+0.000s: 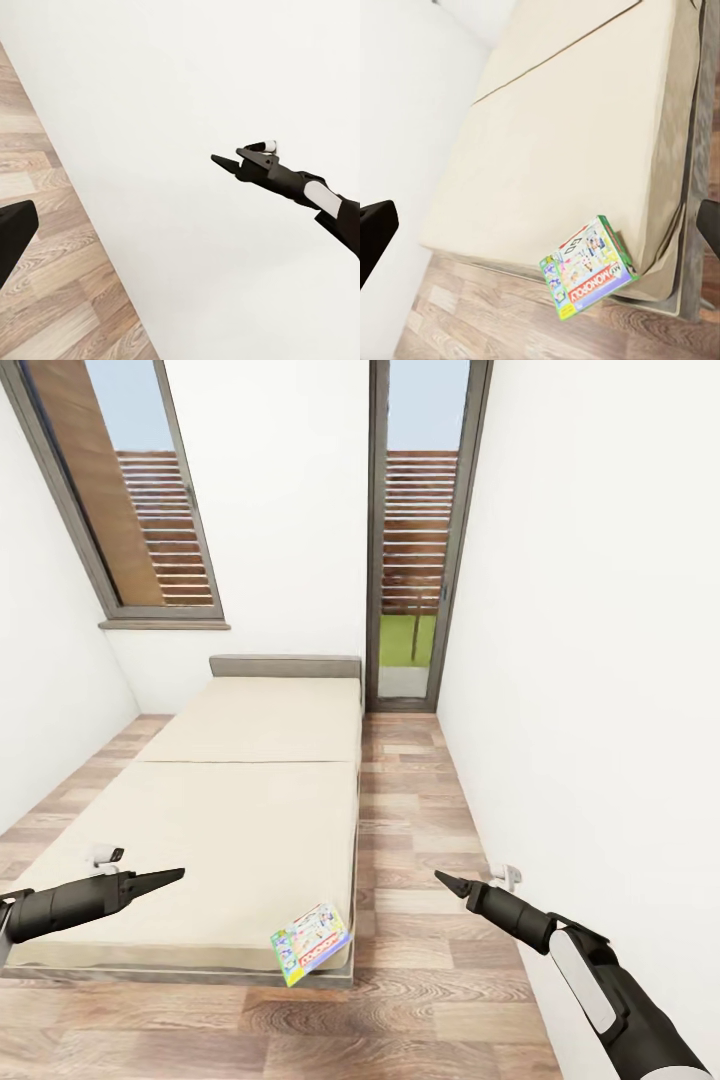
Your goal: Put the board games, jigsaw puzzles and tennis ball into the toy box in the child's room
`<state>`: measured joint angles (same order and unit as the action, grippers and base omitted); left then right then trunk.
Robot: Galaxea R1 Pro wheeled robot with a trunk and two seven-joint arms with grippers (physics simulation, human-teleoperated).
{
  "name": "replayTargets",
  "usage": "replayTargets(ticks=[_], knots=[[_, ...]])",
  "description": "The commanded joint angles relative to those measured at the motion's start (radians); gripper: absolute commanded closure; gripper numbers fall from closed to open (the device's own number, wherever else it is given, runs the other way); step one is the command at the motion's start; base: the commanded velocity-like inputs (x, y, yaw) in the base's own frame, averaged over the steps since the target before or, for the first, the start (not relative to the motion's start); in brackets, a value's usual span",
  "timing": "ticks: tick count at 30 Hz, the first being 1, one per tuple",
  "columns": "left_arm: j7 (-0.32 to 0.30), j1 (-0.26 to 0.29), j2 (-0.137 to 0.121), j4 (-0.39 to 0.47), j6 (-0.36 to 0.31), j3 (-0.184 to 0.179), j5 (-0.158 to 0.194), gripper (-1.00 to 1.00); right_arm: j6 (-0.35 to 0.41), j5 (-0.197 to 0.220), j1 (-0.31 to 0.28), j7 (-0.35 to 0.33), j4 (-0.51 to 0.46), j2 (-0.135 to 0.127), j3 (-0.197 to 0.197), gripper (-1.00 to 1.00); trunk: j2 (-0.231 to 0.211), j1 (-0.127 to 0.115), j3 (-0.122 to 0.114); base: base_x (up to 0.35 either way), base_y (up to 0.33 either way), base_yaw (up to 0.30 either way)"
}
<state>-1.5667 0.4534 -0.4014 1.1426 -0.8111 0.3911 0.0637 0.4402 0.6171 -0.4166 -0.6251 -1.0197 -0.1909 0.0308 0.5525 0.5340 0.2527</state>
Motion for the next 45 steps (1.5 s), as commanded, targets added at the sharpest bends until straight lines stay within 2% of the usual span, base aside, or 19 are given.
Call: replayTargets(ticks=[1,12,19,45], knots=[[-0.004,0.001,0.000,0.000,-0.011,0.000,-0.001,-1.00,0.008,0.010,-0.001,0.005,-0.001,-0.001,0.001,-1.00,0.001,0.000,0.002,0.000,-0.016,-0.002],[-0.004,0.001,0.000,0.000,-0.010,0.000,-0.001,-1.00,0.008,0.012,-0.001,0.045,0.000,-0.001,0.000,-1.00,0.001,0.000,0.002,-0.011,-0.062,0.000],[-0.004,0.001,0.000,0.000,-0.010,0.000,-0.001,-1.00,0.009,0.012,-0.001,0.047,0.000,-0.001,0.000,-1.00,0.001,0.000,0.002,-0.020,-0.140,0.000],[-0.004,0.001,0.004,0.000,-0.011,-0.002,0.001,-1.00,0.009,0.010,-0.001,0.047,0.000,-0.001,0.002,-1.00,0.001,0.000,0.002,-0.001,-0.005,0.000]])
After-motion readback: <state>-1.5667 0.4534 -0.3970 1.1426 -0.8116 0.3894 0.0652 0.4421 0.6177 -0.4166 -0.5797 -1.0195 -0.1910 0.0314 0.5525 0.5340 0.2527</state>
